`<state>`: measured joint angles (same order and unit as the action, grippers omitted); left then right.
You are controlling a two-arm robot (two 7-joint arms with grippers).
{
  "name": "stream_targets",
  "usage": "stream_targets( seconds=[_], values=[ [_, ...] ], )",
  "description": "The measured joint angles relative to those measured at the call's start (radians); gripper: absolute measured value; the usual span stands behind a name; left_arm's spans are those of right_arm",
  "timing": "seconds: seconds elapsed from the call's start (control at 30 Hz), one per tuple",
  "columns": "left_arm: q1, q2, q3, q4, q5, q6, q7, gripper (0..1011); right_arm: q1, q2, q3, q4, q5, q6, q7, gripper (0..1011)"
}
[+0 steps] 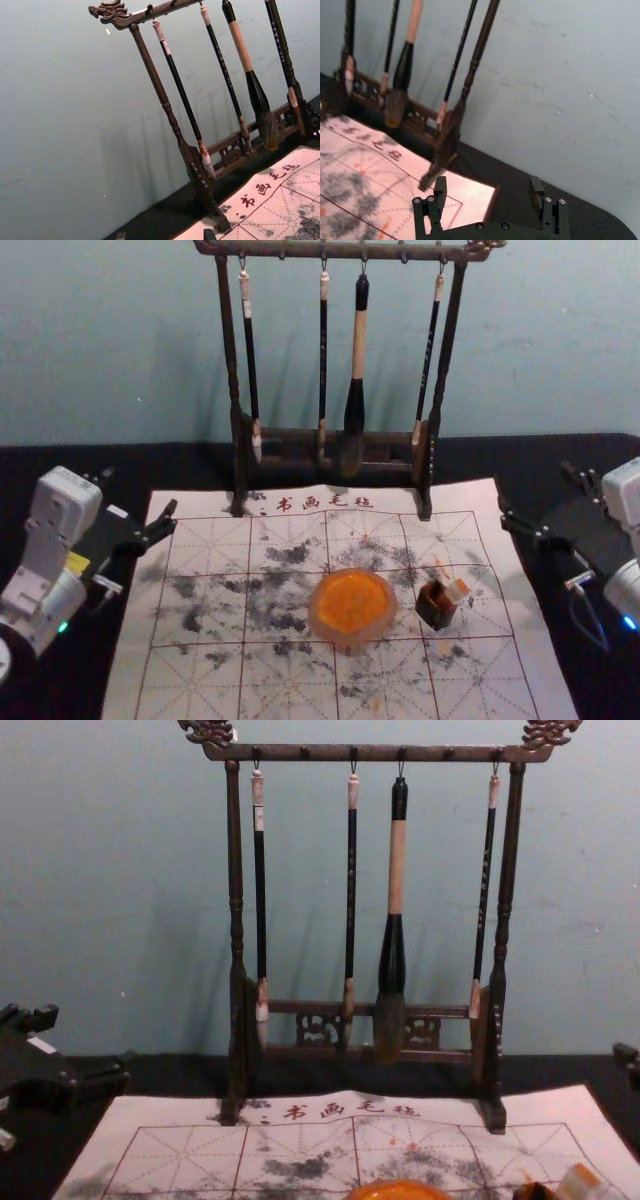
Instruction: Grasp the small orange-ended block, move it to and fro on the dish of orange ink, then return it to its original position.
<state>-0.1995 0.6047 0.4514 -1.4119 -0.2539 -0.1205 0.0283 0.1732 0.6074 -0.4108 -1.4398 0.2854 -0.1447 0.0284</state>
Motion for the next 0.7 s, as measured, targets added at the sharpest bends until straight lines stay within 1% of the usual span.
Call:
stream_targets(
  seconds=[0.23,0.33,0.37,0.4,0.47,0.5,0.6,0.7],
  values=[
    [0.0,0.0,0.0,0.0,0.0,0.0,0.0,1001,-0.054,0.018,0.039,-0.065,0.065,-0.02,0.072,1002],
    [0.0,0.0,0.0,0.0,0.0,0.0,0.0,1001,-0.077,0.026,0.051,-0.086,0.084,-0.031,0.096,1002],
    [0.0,0.0,0.0,0.0,0.0,0.0,0.0,1002,-0.092,0.031,0.058,-0.1,0.095,-0.04,0.109,1002],
    [0.0,0.0,0.0,0.0,0.0,0.0,0.0,1002,-0.092,0.031,0.058,-0.1,0.095,-0.04,0.109,1002],
    [0.0,0.0,0.0,0.0,0.0,0.0,0.0,1001,-0.128,0.039,0.071,-0.127,0.115,-0.064,0.143,1002],
    [0.0,0.0,0.0,0.0,0.0,0.0,0.0,1001,-0.128,0.039,0.071,-0.127,0.115,-0.064,0.143,1002],
    [0.0,0.0,0.0,0.0,0.0,0.0,0.0,1001,-0.153,0.047,0.077,-0.143,0.129,-0.075,0.171,1002],
    [0.0,0.0,0.0,0.0,0.0,0.0,0.0,1001,-0.18,0.056,0.08,-0.159,0.145,-0.078,0.21,1002]
  ],
)
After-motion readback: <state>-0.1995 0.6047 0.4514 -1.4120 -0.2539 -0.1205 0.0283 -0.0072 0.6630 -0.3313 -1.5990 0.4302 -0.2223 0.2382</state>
